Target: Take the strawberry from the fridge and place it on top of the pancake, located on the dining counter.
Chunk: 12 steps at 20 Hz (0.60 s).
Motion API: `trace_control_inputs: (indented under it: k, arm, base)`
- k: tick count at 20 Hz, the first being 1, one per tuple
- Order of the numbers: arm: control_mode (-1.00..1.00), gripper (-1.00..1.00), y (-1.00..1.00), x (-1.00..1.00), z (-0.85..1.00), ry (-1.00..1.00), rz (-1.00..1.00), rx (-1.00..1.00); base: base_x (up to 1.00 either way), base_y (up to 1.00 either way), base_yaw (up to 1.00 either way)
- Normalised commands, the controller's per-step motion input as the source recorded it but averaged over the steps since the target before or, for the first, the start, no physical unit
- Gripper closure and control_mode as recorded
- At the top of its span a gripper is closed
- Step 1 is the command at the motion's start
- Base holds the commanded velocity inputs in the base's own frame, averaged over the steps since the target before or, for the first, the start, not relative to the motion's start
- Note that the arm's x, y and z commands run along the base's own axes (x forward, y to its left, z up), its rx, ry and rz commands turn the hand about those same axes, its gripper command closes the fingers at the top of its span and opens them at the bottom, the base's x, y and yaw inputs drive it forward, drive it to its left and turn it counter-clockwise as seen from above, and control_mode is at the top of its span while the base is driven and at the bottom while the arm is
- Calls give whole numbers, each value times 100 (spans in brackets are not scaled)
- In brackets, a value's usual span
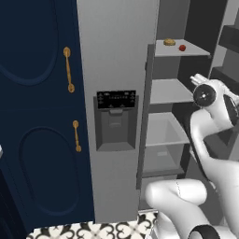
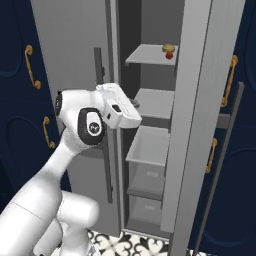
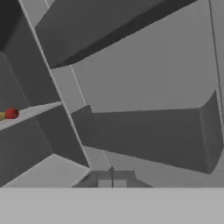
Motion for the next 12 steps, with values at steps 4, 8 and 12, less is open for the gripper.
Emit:
trace_control_inputs:
  k: [4,8,12]
  arm:
    - [-100,100,55,-100,76,63,41,5]
    - [-100,-100,93,-87,10,53,49,6]
    - [-100,-100,46,-72,0,37,40,16]
  base:
    - [0,0,0]
    - [0,0,0]
    - [0,0,0]
